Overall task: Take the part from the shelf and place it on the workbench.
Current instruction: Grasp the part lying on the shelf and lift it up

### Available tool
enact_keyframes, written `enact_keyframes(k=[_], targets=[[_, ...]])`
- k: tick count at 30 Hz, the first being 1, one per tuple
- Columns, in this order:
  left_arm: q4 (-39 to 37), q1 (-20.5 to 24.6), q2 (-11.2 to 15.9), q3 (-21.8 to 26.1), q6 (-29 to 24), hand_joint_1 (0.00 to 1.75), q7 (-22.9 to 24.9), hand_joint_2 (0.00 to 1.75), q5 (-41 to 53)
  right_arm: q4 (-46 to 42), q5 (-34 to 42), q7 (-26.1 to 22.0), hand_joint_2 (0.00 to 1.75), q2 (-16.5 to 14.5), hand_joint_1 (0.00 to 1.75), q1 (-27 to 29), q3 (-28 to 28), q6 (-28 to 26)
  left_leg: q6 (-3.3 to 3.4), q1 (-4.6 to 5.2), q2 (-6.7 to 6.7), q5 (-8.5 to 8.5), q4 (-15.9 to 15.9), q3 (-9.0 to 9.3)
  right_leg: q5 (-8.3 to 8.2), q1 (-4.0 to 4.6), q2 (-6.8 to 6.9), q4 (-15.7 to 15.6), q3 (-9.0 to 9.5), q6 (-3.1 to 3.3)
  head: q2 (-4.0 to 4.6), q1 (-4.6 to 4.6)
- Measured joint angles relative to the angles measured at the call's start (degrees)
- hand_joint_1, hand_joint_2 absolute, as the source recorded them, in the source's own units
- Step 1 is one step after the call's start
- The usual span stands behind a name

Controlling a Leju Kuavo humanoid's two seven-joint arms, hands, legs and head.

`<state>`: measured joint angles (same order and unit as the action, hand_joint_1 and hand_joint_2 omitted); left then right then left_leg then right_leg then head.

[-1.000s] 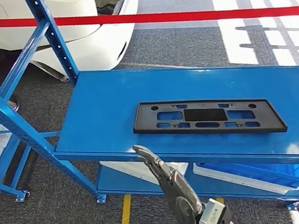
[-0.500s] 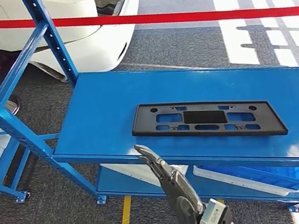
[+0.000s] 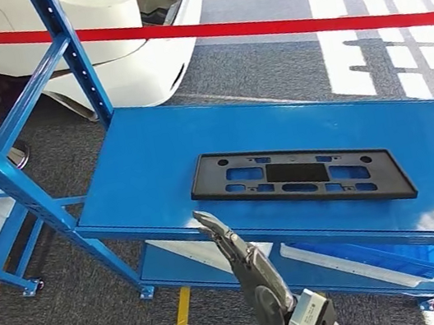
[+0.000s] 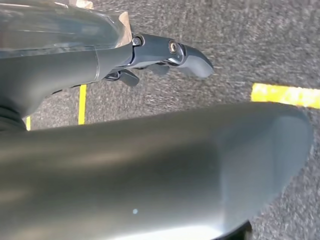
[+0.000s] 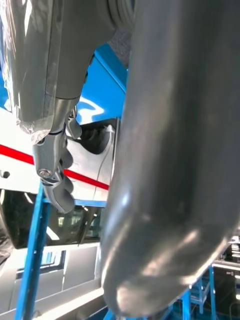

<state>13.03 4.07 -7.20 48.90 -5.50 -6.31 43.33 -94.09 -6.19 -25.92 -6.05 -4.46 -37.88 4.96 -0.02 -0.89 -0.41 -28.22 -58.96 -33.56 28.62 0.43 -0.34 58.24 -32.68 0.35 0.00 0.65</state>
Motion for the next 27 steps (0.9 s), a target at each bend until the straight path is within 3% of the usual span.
enact_keyframes(k=[1, 3, 5, 7, 8, 9, 12, 14, 17, 19, 21, 22, 23, 24, 27], targets=[[0.0, -0.05, -0.01, 0.12, -0.03, 0.0, 0.03, 0.0, 0.05, -0.01, -0.04, 0.0, 0.0, 0.01, 0.0, -0.01, 0.01, 0.0, 0.29, -0.05, 0.0, 0.08, 0.11, 0.03, 0.2, -0.06, 0.01, 0.14, 0.03, -0.25, 0.0, 0.01], [0.0, 0.0, -0.04, 0.3, -0.07, 0.0, 0.05, 0.0, 0.25, -0.03, -0.22, 0.02, 0.87, 0.02, 0.0, -0.04, 0.02, -0.01, 0.88, -0.29, 0.06, 0.23, 0.32, 0.14, 2.02, -0.2, 0.04, 2.57, -0.88, -0.85, 0.0, -0.13], [0.0, 0.05, -0.06, 0.43, -0.09, 0.0, 0.07, 0.0, 0.45, -0.04, -0.67, 0.2, 1.75, 0.04, 0.0, -0.05, 0.03, -0.14, 1.18, -0.37, 0.15, 0.21, 0.35, 0.18, 5.63, -0.45, 0.1, 9.43, -3.99, -1.4, 0.0, -0.28], [0.0, 0.01, -0.06, 0.58, -0.09, 0.0, 0.1, 0.0, 0.52, -0.03, -1.91, 0.78, 1.75, 0.08, 0.0, 0.0, 0.05, -0.86, 1.23, -0.36, 0.21, 0.17, 0.34, 0.2, 7.69, -0.63, 0.11, 15.87, -7.19, -1.7, 0.0, -0.27], [0.0, 0.0, -0.06, 0.67, -0.1, 0.0, 0.12, 0.0, 0.56, -0.02, -2.75, 1.22, 1.75, 0.1, 0.0, 0.03, 0.07, -1.43, 1.24, -0.36, 0.2, 0.15, 0.33, 0.25, 7.15, -0.66, 0.11, 16.31, -7.51, -1.74, 0.0, -0.28], [0.0, 0.01, -0.06, 0.76, -0.1, 0.0, 0.14, 0.0, 0.64, -0.03, -3.9, 1.82, 1.75, 0.12, 0.0, 0.06, 0.1, -2.24, 1.22, -0.35, 0.15, 0.12, 0.33, 0.34, 5.58, -0.67, 0.11, 14.41, -6.73, -1.69, 0.0, -0.28], [0.0, 0.05, -0.14, 0.93, -0.09, 0.0, 0.15, 0.0, 1.14, -0.13, -10.03, 4.42, 1.75, 0.07, 0.0, 0.1, 0.39, -6.22, 0.89, -0.24, -0.07, -0.05, 0.35, 0.58, 0.27, -0.46, 0.07, 2.86, -1.52, -0.98, 0.0, -0.25], [0.0, 0.05, -0.21, 1.12, -0.07, 0.0, 0.15, 0.0, 1.6, -0.15, -16.32, 6.67, 1.75, -0.06, 0.0, 0.21, 0.82, -9.95, 0.33, -0.2, -0.12, -0.06, 0.44, 0.53, -0.3, -0.17, -0.01, 0.03, -0.42, -0.48, 0.0, -0.2], [0.0, 0.09, -0.33, 1.68, -0.05, 0.0, 0.13, 0.0, 2.46, -0.15, -28.44, 10.73, 1.75, -0.29, 0.0, 0.22, 1.52, -15.51, -0.61, -0.33, -0.1, -0.48, 0.31, 0.52, -0.73, -0.3, 0.02, -0.59, -0.28, 0.43, 0.0, -0.17], [0.0, 0.13, -0.36, 1.91, -0.04, 0.0, 0.14, 0.0, 3.1, -0.15, -38.49, 14.15, 1.75, -0.59, 0.0, 0.05, 2.13, -19.09, -0.92, -0.34, -0.06, -3.04, -3.53, -1.1, -1.05, -0.56, 0.17, -1.14, -0.01, 1.03, 0.0, -0.09], [0.0, 0.07, -0.37, 2.01, 0.02, 0.0, 0.15, 0.0, 3.79, -0.12, -48.41, 17.54, 1.75, -0.79, 0.0, -0.02, 2.93, -21.98, -1.12, -0.29, -0.05, -6.58, -11.07, -4.54, -1.04, -0.47, 0.24, -1.15, 0.0, 1.24, 0.0, -0.06], [0.0, 0.03, -0.37, 2.04, 0.07, 0.0, 0.15, 0.0, 4.18, -0.08, -52.94, 19.04, 1.75, -0.84, 0.0, 0.04, 3.34, -23.2, -1.2, -0.29, -0.05, -7.44, -13.99, -5.92, -1.02, -0.43, 0.25, -1.13, 0.02, 1.26, 0.0, -0.08], [0.0, 0.02, -0.37, 2.09, 0.13, 0.0, 0.15, 0.0, 4.56, -0.04, -57.15, 20.36, 1.75, -0.89, 0.0, 0.12, 3.78, -24.32, -1.26, -0.29, -0.04, -7.28, -15.13, -6.52, -0.98, -0.41, 0.23, -1.09, 0.05, 1.27, 0.0, -0.08], [0.0, 0.03, -0.37, 2.14, 0.21, 0.0, 0.15, 0.0, 4.94, 0.0, -60.87, 21.44, 1.75, -0.97, 0.0, 0.22, 4.21, -25.33, -1.26, -0.31, -0.03, -5.99, -13.9, -6.02, -0.91, -0.41, 0.19, -1.01, 0.1, 1.24, 0.0, -0.07], [0.0, 0.19, -0.36, 2.3, 0.51, 0.0, 0.15, 0.0, 5.85, 0.04, -69.21, 23.88, 1.75, -1.28, 0.0, 0.57, 5.49, -27.45, -0.91, -0.31, 0.09, -0.73, -3.15, -1.16, -0.35, -0.33, 0.04, -0.38, 0.15, 0.74, 0.0, -0.08]])
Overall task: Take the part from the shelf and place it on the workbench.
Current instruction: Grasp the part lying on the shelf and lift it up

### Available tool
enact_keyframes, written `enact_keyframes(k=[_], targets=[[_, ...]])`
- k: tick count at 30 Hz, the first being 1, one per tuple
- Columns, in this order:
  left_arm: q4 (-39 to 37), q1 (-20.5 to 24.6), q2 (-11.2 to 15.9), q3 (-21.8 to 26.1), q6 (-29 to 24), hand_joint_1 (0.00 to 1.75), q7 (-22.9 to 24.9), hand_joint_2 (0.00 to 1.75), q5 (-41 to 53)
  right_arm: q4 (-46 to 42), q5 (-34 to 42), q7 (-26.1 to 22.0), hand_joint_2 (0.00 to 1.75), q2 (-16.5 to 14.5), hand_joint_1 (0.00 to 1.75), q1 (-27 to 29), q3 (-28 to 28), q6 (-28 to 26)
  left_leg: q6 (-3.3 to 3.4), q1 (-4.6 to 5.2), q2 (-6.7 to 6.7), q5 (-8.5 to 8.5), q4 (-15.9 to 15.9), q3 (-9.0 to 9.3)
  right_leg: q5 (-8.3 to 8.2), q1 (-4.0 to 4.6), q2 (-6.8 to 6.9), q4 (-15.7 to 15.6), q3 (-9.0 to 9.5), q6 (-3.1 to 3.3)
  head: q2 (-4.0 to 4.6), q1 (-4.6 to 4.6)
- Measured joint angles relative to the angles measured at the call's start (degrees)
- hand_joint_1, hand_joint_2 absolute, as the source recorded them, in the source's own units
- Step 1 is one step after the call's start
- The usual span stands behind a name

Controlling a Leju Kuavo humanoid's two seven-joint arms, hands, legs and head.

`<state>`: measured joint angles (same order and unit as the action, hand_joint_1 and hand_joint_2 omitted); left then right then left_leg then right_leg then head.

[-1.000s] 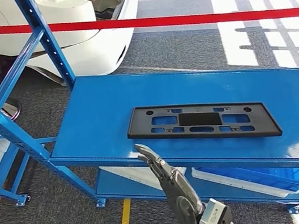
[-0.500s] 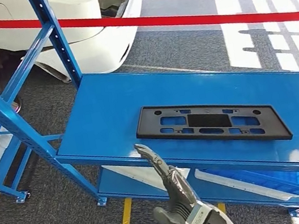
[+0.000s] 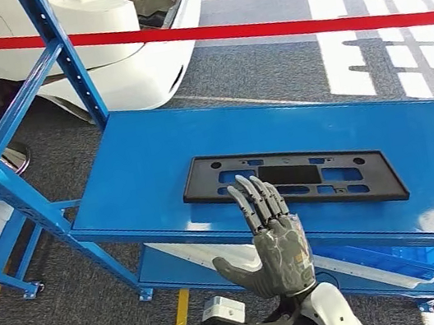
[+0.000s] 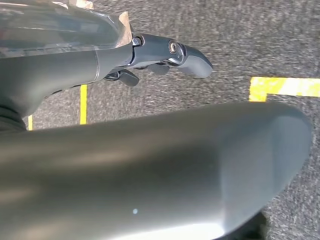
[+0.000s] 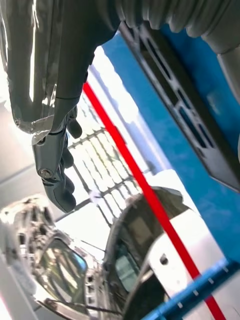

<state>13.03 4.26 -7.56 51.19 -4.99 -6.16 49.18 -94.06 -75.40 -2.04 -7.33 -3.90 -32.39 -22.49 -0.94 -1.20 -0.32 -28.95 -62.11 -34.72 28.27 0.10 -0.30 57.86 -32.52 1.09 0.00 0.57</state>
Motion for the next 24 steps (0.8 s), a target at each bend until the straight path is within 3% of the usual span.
enact_keyframes(k=[2, 4, 6, 7, 9, 10, 11, 12, 13, 14, 16, 18, 21, 22, 24], targets=[[0.0, 0.11, -0.02, 0.04, 0.09, 0.0, 0.0, 0.0, 0.22, 0.06, -2.29, 0.78, 1.75, -0.15, 0.0, 0.25, 0.69, -0.5, 0.45, 0.16, 0.0, 0.69, 3.11, 1.27, 0.21, 0.18, -0.04, 0.33, -0.23, -0.57, 0.0, -0.04], [0.0, 0.09, -0.05, 0.07, 0.09, 0.0, 0.0, 0.0, 0.33, 0.13, -3.05, 1.13, 1.75, -0.3, 0.0, 0.47, 1.25, -0.67, 1.04, 0.26, -0.06, 0.79, 3.29, 1.18, 0.21, 0.17, -0.05, 0.3, -0.31, -1.05, 0.0, -0.04], [0.0, 0.14, -0.1, 0.11, 0.09, 0.0, -0.01, 0.0, 0.62, 0.15, -4.56, 1.78, 1.75, -0.44, 0.0, 0.58, 1.76, -0.95, 1.67, 0.09, -0.02, 0.95, 3.45, 1.23, 1.44, 0.01, 0.0, 1.75, -0.82, -1.62, 0.0, -0.12], [0.0, 0.22, -0.13, 0.14, 0.1, 0.0, -0.02, 0.0, 0.81, 0.17, -5.78, 2.27, 1.75, -0.48, 0.0, 0.62, 1.98, -1.08, 1.9, -0.03, 0.01, 1.01, 3.52, 1.25, 2.9, -0.08, 0.02, 4.03, -1.76, -1.94, 0.0, -0.16], [0.0, 0.31, -0.15, 0.19, 0.12, 0.0, -0.02, 0.0, 1.12, 0.39, -8.21, 3.43, 1.75, -0.5, 0.0, 0.81, 2.45, -1.14, 2.12, -0.05, 0.06, 0.99, 3.52, 1.26, 6.52, -0.28, 0.06, 11.42, -5.07, -2.44, 0.0, -0.26], [0.0, 0.31, -0.16, 0.23, 0.12, 0.0, -0.02, 0.0, 1.24, 0.6, -8.99, 3.96, 1.75, -0.49, 0.0, 0.98, 2.73, -1.04, 2.14, -0.05, 0.07, 0.97, 3.51, 1.27, 7.64, -0.34, 0.07, 14.79, -6.68, -2.58, 0.0, -0.26], [0.0, 0.31, -0.16, 0.29, 0.1, 0.0, -0.03, 0.0, 1.32, 0.85, -9.48, 4.42, 1.75, -0.5, 0.0, 1.15, 3.05, -0.89, 2.16, -0.04, 0.06, 0.95, 3.51, 1.29, 7.76, -0.37, 0.07, 16.49, -7.55, -2.65, 0.0, -0.26], [0.0, 0.32, -0.16, 0.36, 0.08, 0.0, -0.04, 0.0, 1.4, 1.12, -9.72, 4.83, 1.75, -0.54, 0.0, 1.25, 3.41, -0.68, 2.18, -0.03, 0.02, 0.92, 3.5, 1.35, 6.78, -0.38, 0.07, 15.97, -7.41, -2.64, 0.0, -0.26], [0.0, 0.33, -0.16, 0.42, 0.07, 0.0, -0.06, 0.0, 1.55, 1.38, -9.79, 5.18, 1.75, -0.61, 0.0, 1.3, 3.81, -0.46, 2.16, -0.01, -0.05, 0.89, 3.5, 1.45, 4.87, -0.37, 0.07, 13.13, -6.16, -2.52, 0.0, -0.26], [0.0, 0.36, -0.16, 0.46, 0.07, 0.0, -0.09, 0.0, 1.69, 1.62, -9.76, 5.44, 1.75, -0.72, 0.0, 1.28, 4.28, -0.22, 2.11, 0.0, -0.12, 0.85, 3.51, 1.55, 2.65, -0.34, 0.06, 8.95, -4.27, -2.3, 0.0, -0.26], [0.0, 0.47, -0.18, 0.55, 0.07, 0.0, -0.16, 0.0, 1.93, 2.19, -9.61, 5.83, 1.75, -0.96, 0.0, 1.17, 5.46, 0.23, 1.81, 0.13, -0.23, 0.78, 3.51, 1.51, 0.1, -0.08, 0.04, 2.17, -1.25, -1.65, 0.0, -0.23], [0.0, 0.52, -0.19, 0.75, 0.02, 0.0, -0.22, 0.0, 2.14, 2.92, -9.33, 6.07, 1.75, -1.14, 0.0, 1.11, 6.92, 0.71, 1.23, 0.14, -0.25, 0.83, 3.62, 1.37, -0.01, 0.24, -0.03, 0.37, -0.65, -1.14, 0.0, -0.19], [0.0, 0.58, -0.17, 1.05, -0.16, 0.0, -0.37, 0.0, 2.5, 3.95, -8.63, 6.16, 1.75, -1.59, 0.0, 1.05, 9.17, 1.53, 0.33, 0.05, -0.22, 0.14, 3.08, 1.24, -0.48, 0.03, 0.05, -0.44, -0.4, -0.2, 0.0, -0.14], [0.0, 0.62, -0.16, 1.1, -0.26, 0.0, -0.43, 0.0, 2.56, 4.26, -8.42, 6.14, 1.75, -1.77, 0.0, 0.97, 9.79, 1.73, 0.15, 0.06, -0.21, -1.08, 1.28, 0.5, -0.65, -0.12, 0.13, -0.75, -0.24, 0.1, 0.0, -0.1], [0.0, 0.6, -0.14, 1.2, -0.38, 0.0, -0.51, 0.0, 2.66, 4.95, -8.06, 6.06, 1.75, -1.97, 0.0, 0.86, 10.9, 2.03, -0.11, 0.06, -0.19, -4.78, -5.77, -2.66, -0.73, -0.17, 0.27, -0.91, -0.14, 0.41, 0.0, -0.06]])
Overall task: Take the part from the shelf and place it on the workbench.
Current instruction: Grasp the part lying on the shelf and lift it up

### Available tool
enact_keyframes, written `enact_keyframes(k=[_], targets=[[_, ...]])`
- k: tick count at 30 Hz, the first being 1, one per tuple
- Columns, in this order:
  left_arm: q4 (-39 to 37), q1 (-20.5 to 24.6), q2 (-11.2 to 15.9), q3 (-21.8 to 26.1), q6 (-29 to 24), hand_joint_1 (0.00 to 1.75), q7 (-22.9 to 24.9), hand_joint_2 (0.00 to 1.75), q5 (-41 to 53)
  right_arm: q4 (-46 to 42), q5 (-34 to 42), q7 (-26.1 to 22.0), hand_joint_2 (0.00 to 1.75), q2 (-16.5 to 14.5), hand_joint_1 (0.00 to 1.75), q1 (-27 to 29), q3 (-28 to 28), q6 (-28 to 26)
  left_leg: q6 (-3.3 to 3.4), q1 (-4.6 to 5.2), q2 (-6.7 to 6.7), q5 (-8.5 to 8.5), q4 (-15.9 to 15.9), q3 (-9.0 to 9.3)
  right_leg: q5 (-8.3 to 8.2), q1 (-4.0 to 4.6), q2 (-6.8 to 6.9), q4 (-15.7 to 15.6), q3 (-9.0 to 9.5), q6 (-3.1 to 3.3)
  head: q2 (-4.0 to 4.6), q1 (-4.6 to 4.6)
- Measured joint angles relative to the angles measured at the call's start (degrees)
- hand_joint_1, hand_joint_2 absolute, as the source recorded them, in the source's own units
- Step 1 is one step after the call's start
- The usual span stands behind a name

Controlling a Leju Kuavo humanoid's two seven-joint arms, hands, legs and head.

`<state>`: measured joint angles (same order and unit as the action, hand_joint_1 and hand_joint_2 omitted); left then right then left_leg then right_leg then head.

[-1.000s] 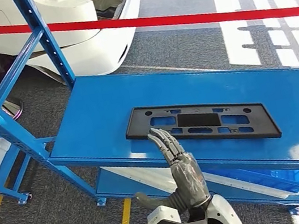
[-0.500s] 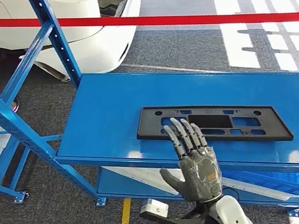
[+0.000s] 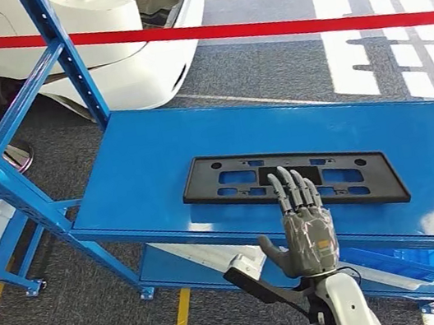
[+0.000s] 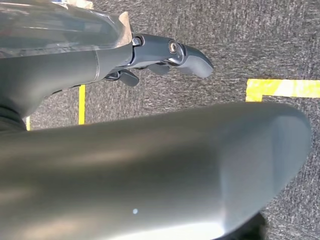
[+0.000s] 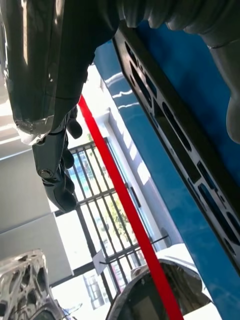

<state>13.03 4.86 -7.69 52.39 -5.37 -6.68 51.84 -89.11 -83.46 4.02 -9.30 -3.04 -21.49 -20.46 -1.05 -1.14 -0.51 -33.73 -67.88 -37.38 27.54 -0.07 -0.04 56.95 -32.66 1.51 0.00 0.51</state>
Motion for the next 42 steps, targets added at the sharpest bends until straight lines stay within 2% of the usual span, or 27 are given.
enact_keyframes(k=[1, 2, 3, 4, 6, 7, 9, 13, 15, 17, 18, 19, 20, 22, 23, 24, 27, 29, 30, 32, 33, 34, 35, 37, 38, 40, 42], targets=[[0.0, -0.05, 0.01, 0.05, -0.02, 0.0, -0.03, 0.0, 0.04, 0.4, 0.17, -0.05, 1.75, -0.03, 0.0, -0.01, 0.52, 0.14, -0.13, -0.01, 0.0, -1.46, -3.8, -1.78, 0.02, 0.03, 0.02, 0.03, -0.01, 0.03, 0.0, -0.01], [0.0, -0.09, 0.03, 0.09, -0.03, 0.0, -0.06, 0.0, 0.09, 0.79, 0.32, -0.1, 1.75, -0.04, 0.0, 0.01, 1.02, 0.26, -0.22, -0.01, 0.0, -1.98, -6.16, -2.91, 0.05, 0.06, 0.03, 0.06, 0.01, 0.05, 0.0, -0.03], [0.0, -0.1, 0.04, 0.13, -0.03, 0.0, -0.09, 0.0, 0.13, 1.15, 0.43, -0.13, 1.75, -0.06, 0.0, 0.0, 1.48, 0.33, -0.26, -0.02, 0.02, -1.37, -6.35, -3.03, 0.09, 0.07, 0.0, 0.11, 0.05, 0.03, 0.0, -0.02], [0.0, -0.09, 0.07, 0.14, -0.04, 0.0, -0.12, 0.0, 0.14, 1.42, 0.46, -0.15, 1.75, -0.08, 0.0, -0.01, 1.81, 0.37, -0.23, -0.04, 0.03, 0.32, -4.06, -1.99, 0.18, 0.05, -0.05, 0.19, 0.14, -0.03, 0.0, -0.02], [0.0, -0.01, 0.14, 0.16, -0.05, 0.0, -0.22, 0.0, 0.19, 1.79, 0.49, -0.17, 1.75, -0.16, 0.0, -0.05, 2.24, 0.4, -0.05, -0.07, 0.12, 4.23, 3.78, 1.69, 0.51, 0.04, -0.17, 0.49, 0.27, -0.31, 0.0, -0.02], [0.0, 0.05, 0.16, 0.17, -0.05, 0.0, -0.3, 0.0, 0.23, 1.94, 0.49, -0.17, 1.75, -0.21, 0.0, -0.08, 2.44, 0.43, 0.07, -0.03, 0.16, 5.33, 6.93, 3.17, 0.71, 0.16, -0.2, 0.76, 0.23, -0.53, 0.0, 0.0], [0.0, 0.15, 0.17, 0.19, -0.05, 0.0, -0.49, 0.0, 0.28, 2.26, 0.45, 0.0, 1.75, -0.28, 0.0, -0.18, 3.01, 0.59, 0.46, 0.11, 0.15, 5.51, 8.98, 4.02, 0.9, 0.38, -0.25, 1.08, 0.0, -0.94, 0.0, -0.03], [0.01, 0.15, 0.21, 0.28, -0.06, 0.0, -0.7, 0.0, 0.38, 3.45, -0.28, 0.72, 1.75, -0.27, 0.0, -0.63, 5.28, 0.72, 1.68, 0.18, 0.02, 5.77, 9.29, 3.93, 1.51, 0.16, -0.23, 1.73, -0.24, -1.93, 0.0, -0.07], [0.03, 0.24, 0.23, 0.44, -0.07, 0.0, -0.77, 0.0, 0.42, 4.2, -0.76, 0.9, 1.75, -0.24, 0.0, -0.89, 6.67, 0.71, 2.16, -0.03, 0.08, 5.89, 9.42, 3.99, 4.23, -0.04, -0.19, 6.1, -2.1, -2.59, 0.0, -0.15], [0.04, 0.26, 0.26, 0.75, -0.08, 0.0, -0.85, 0.0, 0.45, 5.16, -1.19, 1.14, 1.75, -0.16, 0.0, -0.96, 8.1, 0.7, 2.35, -0.03, 0.13, 5.86, 9.41, 3.99, 7.71, -0.22, -0.16, 13.98, -5.77, -3.06, 0.0, -0.19], [0.05, 0.24, 0.3, 0.93, -0.08, 0.0, -0.88, 0.0, 0.46, 5.66, -1.36, 1.25, 1.75, -0.11, 0.0, -0.94, 8.76, 0.71, 2.38, -0.03, 0.14, 5.84, 9.41, 4.01, 8.47, -0.27, -0.16, 16.87, -7.2, -3.18, 0.0, -0.19], [0.05, 0.23, 0.33, 1.09, -0.08, 0.0, -0.89, 0.0, 0.46, 6.1, -1.48, 1.28, 1.75, -0.04, 0.0, -0.93, 9.34, 0.72, 2.39, -0.02, 0.12, 5.83, 9.4, 4.05, 8.12, -0.28, -0.16, 17.72, -7.72, -3.23, 0.0, -0.19], [0.06, 0.23, 0.37, 1.21, -0.08, 0.0, -0.9, 0.0, 0.46, 6.46, -1.56, 1.31, 1.75, 0.03, 0.0, -0.97, 9.86, 0.72, 2.38, -0.01, 0.07, 5.8, 9.4, 4.13, 6.66, -0.28, -0.17, 16.06, -7.07, -3.18, 0.0, -0.19], [0.07, 0.27, 0.39, 1.34, -0.08, 0.0, -0.96, 0.0, 0.48, 6.89, -1.64, 1.32, 1.75, 0.13, 0.0, -1.15, 10.58, 0.71, 2.25, 0.03, -0.03, 5.68, 9.41, 4.36, 2.56, -0.2, -0.19, 8.02, -3.39, -2.76, 0.0, -0.19], [0.07, 0.3, 0.4, 1.37, -0.08, 0.0, -0.99, 0.0, 0.48, 7.04, -1.66, 1.32, 1.75, 0.15, 0.0, -1.28, 10.83, 0.71, 2.09, 0.1, -0.05, 5.62, 9.39, 4.4, 1.15, -0.08, -0.21, 4.32, -1.74, -2.45, 0.0, -0.18], [0.07, 0.32, 0.41, 1.4, -0.08, 0.0, -1.03, 0.0, 0.49, 7.19, -1.67, 1.32, 1.75, 0.16, 0.0, -1.38, 10.99, 0.7, 1.87, 0.15, -0.05, 5.58, 9.4, 4.38, 0.47, 0.04, -0.24, 2.01, -0.75, -2.17, 0.0, -0.16], [0.09, 0.31, 0.44, 1.5, -0.08, 0.0, -1.08, 0.0, 0.49, 7.6, -1.8, 1.36, 1.75, 0.19, 0.0, -1.54, 11.4, 0.7, 0.92, 0.11, -0.04, 5.58, 9.66, 4.39, 0.33, 0.19, -0.3, 0.88, -0.5, -1.36, 0.0, -0.11], [0.1, 0.35, 0.48, 1.54, -0.08, 0.0, -1.18, 0.0, 0.55, 7.81, -2.38, 1.55, 1.75, 0.21, 0.0, -1.79, 11.66, 0.7, 0.43, 0.09, -0.03, 4.35, 8.32, 3.89, -0.06, -0.05, -0.2, 0.19, -0.21, -0.62, 0.0, -0.05], [0.1, 0.36, 0.52, 1.57, -0.08, 0.0, -1.23, 0.0, 0.63, 7.97, -2.91, 1.75, 1.75, 0.22, 0.0, -1.93, 11.8, 0.68, 0.29, 0.09, -0.01, 2.92, 6.04, 2.92, -0.24, -0.18, -0.13, -0.12, -0.08, -0.35, 0.0, 0.0], [0.11, 0.31, 0.62, 1.62, -0.08, 0.0, -1.28, 0.0, 0.87, 8.6, -4.24, 2.3, 1.75, 0.31, 0.0, -2.1, 12.39, 0.51, 0.07, 0.1, -0.01, -0.57, -1.3, -0.45, -0.28, -0.1, -0.04, -0.16, -0.07, -0.13, 0.0, 0.04], [0.11, 0.25, 0.68, 1.64, -0.07, 0.0, -1.28, 0.0, 0.99, 8.99, -4.91, 2.6, 1.75, 0.42, 0.0, -2.12, 12.84, 0.33, -0.03, 0.09, 0.0, -1.56, -4.45, -1.95, -0.26, -0.05, -0.02, -0.12, -0.09, -0.11, 0.0, 0.03], [0.11, 0.19, 0.74, 1.65, -0.07, 0.0, -1.27, 0.0, 1.09, 9.41, -5.48, 2.93, 1.75, 0.6, 0.0, -2.17, 13.36, 0.11, -0.1, 0.09, 0.0, -1.55, -5.86, -2.68, -0.23, -0.02, -0.01, -0.06, -0.09, -0.08, 0.0, 0.02], [0.11, 0.16, 0.79, 1.66, -0.06, 0.0, -1.27, 0.0, 1.15, 9.72, -5.89, 3.21, 1.75, 0.77, 0.0, -2.27, 13.78, -0.08, -0.11, 0.08, 0.02, -0.43, -5.03, -2.38, -0.18, -0.01, -0.04, 0.03, -0.09, -0.09, 0.0, 0.03], [0.12, 0.21, 0.95, 1.66, -0.04, 0.0, -1.26, 0.0, 1.33, 10.28, -6.27, 3.85, 1.75, 1.24, 0.0, -2.68, 14.65, -0.6, 0.06, 0.04, 0.06, 3.53, 1.87, 0.66, 0.05, -0.02, -0.18, 0.36, -0.08, -0.29, 0.0, 0.04], [0.13, 0.28, 1.02, 1.67, -0.03, 0.0, -1.26, 0.0, 1.46, 10.54, -6.34, 4.28, 1.75, 1.59, 0.0, -2.96, 15.07, -0.94, 0.24, 0.06, 0.07, 4.91, 5.43, 2.27, 0.23, 0.11, -0.25, 0.66, -0.19, -0.54, 0.0, 0.05], [0.15, 0.44, 1.11, 1.68, -0.02, 0.0, -1.28, 0.0, 1.77, 11.15, -6.45, 5.65, 1.75, 2.71, 0.0, -3.5, 15.96, -1.71, 0.7, 0.2, 0.03, 5.82, 8.98, 3.75, 0.43, 0.3, -0.31, 1.09, -0.5, -1.1, 0.0, 0.03], [0.15, 0.42, 1.12, 1.7, 0.0, 0.0, -1.3, 0.0, 2.04, 11.84, -6.48, 7.13, 1.75, 4.09, 0.0, -4.03, 16.53, -2.45, 1.38, 0.34, -0.04, 5.79, 9.15, 3.68, 0.4, 0.24, -0.32, 1.09, -0.63, -1.67, 0.0, 0.0]])
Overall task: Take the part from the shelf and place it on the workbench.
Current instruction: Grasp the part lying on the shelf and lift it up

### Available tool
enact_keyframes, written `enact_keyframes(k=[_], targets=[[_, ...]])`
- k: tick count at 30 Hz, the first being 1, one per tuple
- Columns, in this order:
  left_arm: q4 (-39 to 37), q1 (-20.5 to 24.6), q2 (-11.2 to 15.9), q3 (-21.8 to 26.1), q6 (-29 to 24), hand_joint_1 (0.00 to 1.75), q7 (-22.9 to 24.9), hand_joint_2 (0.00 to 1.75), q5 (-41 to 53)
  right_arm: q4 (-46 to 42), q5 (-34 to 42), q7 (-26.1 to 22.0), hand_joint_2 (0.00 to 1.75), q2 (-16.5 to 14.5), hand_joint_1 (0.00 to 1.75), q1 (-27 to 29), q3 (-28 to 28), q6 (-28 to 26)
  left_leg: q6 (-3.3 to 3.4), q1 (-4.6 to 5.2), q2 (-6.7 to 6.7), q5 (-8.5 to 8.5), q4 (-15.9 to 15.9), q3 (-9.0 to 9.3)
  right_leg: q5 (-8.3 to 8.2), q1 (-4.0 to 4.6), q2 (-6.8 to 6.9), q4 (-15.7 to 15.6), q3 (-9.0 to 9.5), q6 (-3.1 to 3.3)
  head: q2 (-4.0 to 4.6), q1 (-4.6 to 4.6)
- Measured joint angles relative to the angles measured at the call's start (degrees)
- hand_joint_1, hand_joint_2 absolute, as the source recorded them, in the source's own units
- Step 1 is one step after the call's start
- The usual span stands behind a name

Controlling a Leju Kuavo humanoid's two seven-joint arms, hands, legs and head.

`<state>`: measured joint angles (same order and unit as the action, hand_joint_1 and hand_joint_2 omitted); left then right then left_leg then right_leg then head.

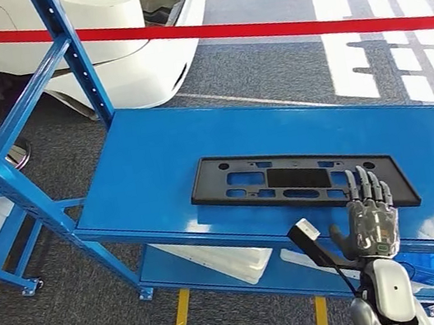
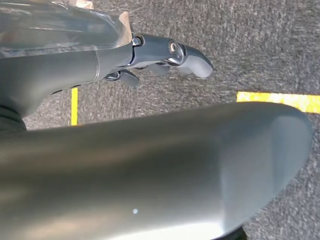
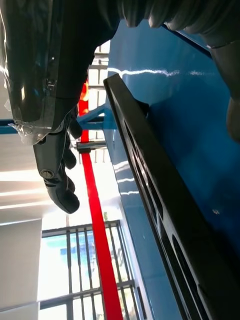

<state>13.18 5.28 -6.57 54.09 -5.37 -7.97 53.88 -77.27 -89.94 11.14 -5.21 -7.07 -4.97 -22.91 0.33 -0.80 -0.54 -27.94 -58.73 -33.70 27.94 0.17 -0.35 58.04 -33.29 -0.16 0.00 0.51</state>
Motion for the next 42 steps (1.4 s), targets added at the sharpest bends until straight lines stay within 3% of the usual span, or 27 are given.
enact_keyframes(k=[2, 3, 6, 7, 8, 9, 10, 12, 13, 17, 19, 21, 22, 23, 24, 26, 28, 31, 33, 36, 37, 38, 39, 42], targets=[[0.02, -0.02, 0.02, 0.03, 0.03, 0.0, -0.07, 0.0, 0.23, 0.83, -0.02, 0.73, 1.75, 1.44, 0.0, -0.61, 0.47, -0.89, 0.69, -0.12, 0.05, 0.21, 0.2, 0.01, 0.94, -0.18, 0.04, 1.02, -0.39, -0.64, 0.0, -0.05], [0.04, 0.06, 0.03, 0.05, 0.06, 0.0, -0.12, 0.0, 0.33, 1.31, -0.03, 0.79, 1.75, 2.16, 0.0, -0.9, 0.78, -1.42, 0.94, -0.26, 0.09, 0.32, 0.3, 0.03, 2.27, -0.27, 0.06, 3.02, -1.2, -0.95, 0.0, -0.08], [0.07, 0.19, 0.05, 0.09, 0.34, 0.0, -0.28, 0.0, 0.74, 2.85, -0.06, -0.07, 1.75, 3.71, 0.0, -1.3, 1.87, -2.97, 1.25, -0.29, 0.11, 0.32, 0.29, 0.03, 7.17, -0.58, 0.12, 13.67, -5.92, -1.65, 0.0, -0.17], [0.07, 0.18, 0.05, 0.1, 0.42, 0.0, -0.31, 0.0, 0.83, 3.36, -0.07, -0.67, 1.75, 4.0, 0.0, -1.33, 2.33, -3.36, 1.28, -0.29, 0.1, 0.3, 0.28, 0.04, 7.52, -0.64, 0.12, 15.75, -6.95, -1.77, 0.0, -0.17], [0.07, 0.19, 0.06, 0.13, 0.45, 0.0, -0.34, 0.0, 0.93, 3.81, -0.07, -1.31, 1.75, 4.22, 0.0, -1.38, 2.81, -3.68, 1.27, -0.29, 0.08, 0.28, 0.28, 0.06, 6.79, -0.68, 0.12, 15.68, -7.01, -1.84, 0.0, -0.17], [0.07, 0.23, 0.06, 0.15, 0.45, 0.0, -0.41, 0.0, 1.05, 4.16, -0.07, -1.87, 1.75, 4.37, 0.0, -1.5, 3.24, -3.95, 1.24, -0.29, 0.04, 0.26, 0.27, 0.12, 5.07, -0.7, 0.12, 13.21, -5.95, -1.82, 0.0, -0.17], [0.07, 0.31, 0.06, 0.19, 0.45, 0.0, -0.49, 0.0, 1.17, 4.44, -0.07, -2.4, 1.75, 4.49, 0.0, -1.68, 3.61, -4.16, 1.17, -0.29, 0.02, 0.21, 0.27, 0.22, 2.85, -0.71, 0.12, 9.15, -4.11, -1.73, 0.0, -0.17], [0.07, 0.55, 0.06, 0.31, 0.45, 0.0, -0.62, 0.0, 1.38, 4.98, -0.07, -3.4, 1.75, 4.62, 0.0, -2.21, 4.15, -4.51, 0.87, -0.15, -0.01, 0.13, 0.26, 0.28, 0.15, -0.54, 0.07, 2.09, -0.84, -1.29, 0.0, -0.16], [0.07, 0.65, 0.06, 0.39, 0.45, 0.0, -0.66, 0.0, 1.43, 5.27, -0.07, -3.92, 1.75, 4.64, 0.0, -2.4, 4.35, -4.65, 0.64, -0.08, -0.01, 0.13, 0.26, 0.23, -0.24, -0.42, 0.04, 0.39, -0.11, -1.06, 0.0, -0.12], [0.08, 0.92, 0.03, 0.74, 0.47, 0.0, -0.75, 0.0, 1.69, 6.26, -0.07, -5.39, 1.75, 4.62, 0.0, -2.8, 5.05, -5.09, -0.56, -0.12, 0.02, -0.32, 0.04, 0.07, -0.43, -0.44, 0.1, -0.58, 0.09, 0.29, 0.0, -0.05], [0.08, 1.05, 0.04, 0.84, 0.47, 0.0, -0.79, 0.0, 1.79, 6.58, -0.08, -5.59, 1.75, 4.59, 0.0, -3.05, 5.19, -5.21, -0.88, -0.14, 0.06, -2.96, -4.08, -1.7, -0.71, -0.66, 0.25, -1.08, 0.31, 0.96, 0.0, 0.04], [0.08, 1.05, 0.04, 0.89, 0.47, 0.0, -0.79, 0.0, 1.82, 6.99, -0.09, -5.66, 1.75, 4.58, 0.0, -3.14, 5.23, -5.24, -1.06, -0.13, 0.06, -6.46, -11.9, -5.28, -0.71, -0.56, 0.3, -1.08, 0.29, 1.19, 0.0, 0.09], [0.08, 1.0, 0.04, 0.91, 0.47, 0.0, -0.79, 0.0, 1.83, 7.2, -0.09, -5.68, 1.75, 4.57, 0.0, -3.13, 5.23, -5.24, -1.13, -0.14, 0.06, -7.3, -14.85, -6.66, -0.69, -0.51, 0.3, -1.04, 0.29, 1.22, 0.0, 0.07], [0.09, 0.95, 0.04, 0.92, 0.47, 0.0, -0.79, 0.0, 1.84, 7.4, -0.09, -5.81, 1.75, 4.55, 0.0, -3.13, 5.23, -5.25, -1.14, -0.13, 0.06, -7.04, -15.75, -7.12, -0.66, -0.48, 0.28, -0.98, 0.3, 1.23, 0.0, 0.07], [0.09, 0.94, 0.04, 0.92, 0.47, 0.0, -0.81, 0.0, 1.88, 7.57, -0.08, -6.11, 1.75, 4.5, 0.0, -3.16, 5.27, -5.28, -1.09, -0.14, 0.07, -5.67, -14.23, -6.46, -0.62, -0.47, 0.24, -0.9, 0.34, 1.21, 0.0, 0.07], [0.09, 1.05, 0.04, 0.93, 0.47, 0.0, -0.89, 0.0, 2.03, 7.82, 0.07, -7.31, 1.75, 4.25, 0.0, -3.28, 5.5, -5.47, -0.78, -0.11, 0.09, -1.78, -6.7, -3.0, -0.4, -0.43, 0.14, -0.61, 0.37, 1.01, 0.0, 0.07], [0.09, 1.26, 0.04, 0.94, 0.47, 0.0, -0.99, 0.0, 2.29, 7.94, 0.63, -9.05, 1.75, 3.86, 0.0, -3.42, 5.89, -5.78, -0.4, 0.01, 0.08, 0.21, -0.93, -0.52, -0.18, -0.24, 0.06, -0.15, 0.07, 0.54, 0.0, 0.02], [0.09, 1.4, 0.03, 0.97, 0.47, 0.0, -1.12, 0.0, 2.69, 7.94, 2.57, -12.41, 1.75, 3.1, 0.0, -3.56, 6.51, -6.37, 0.22, 0.18, 0.02, 0.42, 0.18, -0.32, -0.17, -0.24, 0.04, -0.03, -0.25, -0.25, 0.0, 0.01], [0.1, 1.57, 0.02, 1.0, 0.47, 0.0, -1.22, 0.0, 2.98, 7.83, 4.13, -14.45, 1.75, 2.65, 0.0, -3.65, 6.74, -6.92, 0.8, -0.05, 0.03, 0.64, 0.38, -0.26, 1.11, -0.37, 0.08, 1.45, -0.76, -0.86, 0.0, -0.06], [0.11, 1.79, 0.02, 1.03, 0.54, 0.0, -1.34, 0.0, 3.38, 7.67, 5.85, -16.5, 1.75, 2.21, 0.0, -3.54, 6.86, -7.7, 1.19, -0.22, 0.05, 0.72, 0.46, -0.24, 6.18, -0.64, 0.13, 11.27, -5.02, -1.64, 0.0, -0.16], [0.11, 1.78, 0.02, 1.07, 0.56, 0.0, -1.38, 0.0, 3.49, 7.64, 6.22, -16.92, 1.75, 2.08, 0.0, -3.39, 6.87, -7.83, 1.2, -0.22, 0.06, 0.71, 0.46, -0.23, 7.25, -0.72, 0.14, 14.56, -6.57, -1.8, 0.0, -0.15], [0.11, 1.78, 0.02, 1.1, 0.56, 0.0, -1.44, 0.0, 3.59, 7.61, 6.5, -17.25, 1.75, 1.97, 0.0, -3.26, 6.87, -7.92, 1.2, -0.23, 0.06, 0.71, 0.45, -0.22, 7.27, -0.78, 0.14, 16.03, -7.31, -1.91, 0.0, -0.15], [0.11, 1.81, 0.02, 1.15, 0.57, 0.0, -1.51, 0.0, 3.7, 7.52, 6.7, -17.53, 1.75, 1.88, 0.0, -3.17, 6.87, -8.04, 1.19, -0.23, 0.04, 0.69, 0.45, -0.18, 6.16, -0.82, 0.14, 15.13, -6.96, -1.95, 0.0, -0.15], [0.11, 1.97, 0.02, 1.24, 0.62, 0.0, -1.76, 0.0, 3.94, 6.96, 7.12, -18.3, 1.75, 1.75, 0.0, -3.18, 6.85, -8.71, 0.9, -0.18, -0.04, 0.56, 0.43, 0.0, 0.68, -0.73, 0.15, 3.83, -1.8, -1.61, 0.0, -0.16]])
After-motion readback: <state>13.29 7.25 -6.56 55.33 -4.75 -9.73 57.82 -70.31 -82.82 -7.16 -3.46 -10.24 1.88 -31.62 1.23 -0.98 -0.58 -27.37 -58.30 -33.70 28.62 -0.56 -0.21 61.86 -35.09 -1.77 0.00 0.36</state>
